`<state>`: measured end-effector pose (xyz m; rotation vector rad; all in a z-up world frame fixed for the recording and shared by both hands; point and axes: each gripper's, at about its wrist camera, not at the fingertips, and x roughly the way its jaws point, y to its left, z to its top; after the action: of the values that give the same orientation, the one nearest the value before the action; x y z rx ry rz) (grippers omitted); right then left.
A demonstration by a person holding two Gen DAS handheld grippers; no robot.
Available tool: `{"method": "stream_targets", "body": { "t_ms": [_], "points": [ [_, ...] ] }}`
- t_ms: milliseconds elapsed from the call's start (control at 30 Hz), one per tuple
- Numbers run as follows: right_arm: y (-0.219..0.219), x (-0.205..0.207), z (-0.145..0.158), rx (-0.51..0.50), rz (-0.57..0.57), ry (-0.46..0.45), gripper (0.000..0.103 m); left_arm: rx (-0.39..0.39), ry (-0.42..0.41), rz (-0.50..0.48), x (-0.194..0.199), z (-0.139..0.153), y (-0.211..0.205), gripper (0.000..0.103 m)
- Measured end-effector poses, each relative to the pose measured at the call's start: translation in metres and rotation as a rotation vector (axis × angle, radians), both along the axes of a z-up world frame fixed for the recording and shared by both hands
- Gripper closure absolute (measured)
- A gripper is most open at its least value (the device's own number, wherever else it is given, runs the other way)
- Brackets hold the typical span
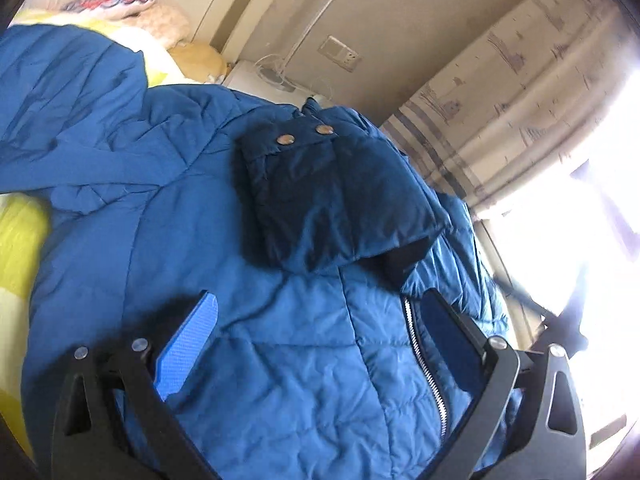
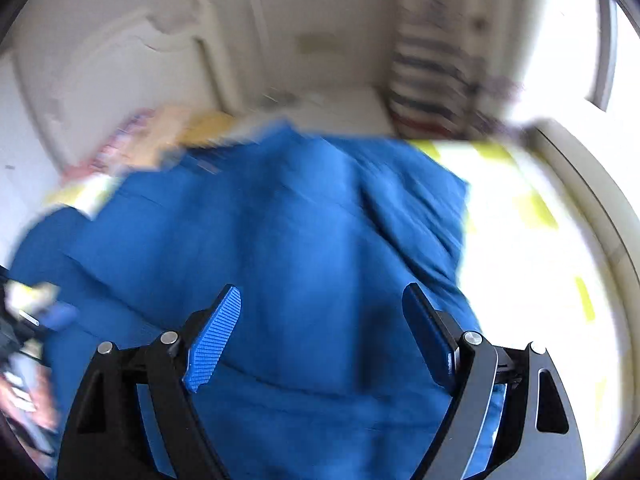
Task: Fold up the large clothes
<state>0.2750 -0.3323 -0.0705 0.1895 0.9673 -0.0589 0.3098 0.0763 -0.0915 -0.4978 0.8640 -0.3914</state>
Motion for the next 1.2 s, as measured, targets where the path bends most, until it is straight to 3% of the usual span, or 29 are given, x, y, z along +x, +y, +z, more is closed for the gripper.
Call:
{"method": "stream_targets", "body": {
  "t_ms": [67,100,167,233,300,433,467,500,567,600,733,833,867,900,933,967,1000,1033,1100,1167,1200],
  "points": [
    [-0.008,-0.005,-0.016,0.003,-0.030,-0.003,0.022,-0.025,0.033,0.003,0.005,0.003,-0.001,0.004],
    [-0.011,-0.007,-0.018,0.015,-0.035,-0.017,0.021,0.005,0.030,0.014,0.004,0.008,-0.006,0.004],
    [-0.009,-0.005,-0.016,0.005,-0.035,-0.029,0.019,0.217,-0.033,0.028,0.000,0.021,-0.029,0.004],
    [-0.005,-0.005,-0.016,-0.003,-0.022,-0.034,0.017,0.580,-0.150,0.011,-0.005,0.030,-0.073,0.004],
    [-0.006,-0.007,-0.019,0.021,-0.023,-0.045,0.017,0.718,-0.209,-0.029,-0.003,0.027,-0.097,0.004],
    [-0.016,-0.013,-0.019,0.072,-0.030,-0.062,0.017,0.913,-0.218,-0.074,0.025,0.007,-0.120,0.005],
    [-0.017,-0.014,-0.018,0.071,-0.030,-0.063,0.017,0.953,-0.212,-0.086,0.032,0.001,-0.122,0.009],
    [-0.016,-0.014,-0.018,0.065,-0.030,-0.063,0.017,0.962,-0.205,-0.101,0.037,-0.002,-0.122,0.023],
    [-0.014,-0.013,-0.019,0.058,-0.030,-0.063,0.017,0.920,-0.199,-0.125,0.040,0.003,-0.116,0.077],
    [-0.014,-0.013,-0.019,0.059,-0.030,-0.064,0.017,0.932,-0.207,-0.105,0.041,0.009,-0.113,0.086],
    [-0.017,-0.015,-0.019,0.073,-0.036,-0.069,0.017,0.973,-0.314,-0.086,0.021,0.042,-0.100,0.088],
    [-0.018,-0.015,-0.018,0.077,-0.036,-0.072,0.017,1.095,-0.375,-0.115,-0.002,0.056,-0.086,0.087],
    [-0.018,-0.015,-0.018,0.078,-0.036,-0.072,0.017,1.187,-0.368,-0.142,-0.006,0.051,-0.082,0.080],
    [-0.019,-0.015,-0.018,0.079,-0.035,-0.072,0.017,1.279,-0.349,-0.174,-0.009,0.042,-0.081,0.059],
    [-0.019,-0.016,-0.018,0.080,-0.035,-0.072,0.016,1.389,-0.327,-0.203,-0.009,0.029,-0.077,0.022],
    [-0.019,-0.016,-0.018,0.081,-0.035,-0.073,0.016,1.461,-0.327,-0.214,-0.011,0.019,-0.074,0.009],
    [-0.020,-0.016,-0.018,0.082,-0.036,-0.073,0.016,1.518,-0.337,-0.250,-0.018,0.008,-0.067,0.003],
    [-0.020,-0.016,-0.018,0.084,-0.036,-0.073,0.016,1.512,-0.328,-0.288,-0.023,0.003,-0.063,0.004],
    [-0.021,-0.016,-0.018,0.084,-0.037,-0.073,0.016,1.378,-0.315,-0.317,-0.032,0.014,-0.055,0.004],
    [-0.020,-0.017,-0.018,0.080,-0.037,-0.071,0.016,1.146,-0.323,-0.286,-0.036,0.045,-0.045,0.004],
    [-0.020,-0.016,-0.018,0.079,-0.037,-0.070,0.016,0.973,-0.328,-0.264,-0.035,0.066,-0.041,0.004]
  ]
}}
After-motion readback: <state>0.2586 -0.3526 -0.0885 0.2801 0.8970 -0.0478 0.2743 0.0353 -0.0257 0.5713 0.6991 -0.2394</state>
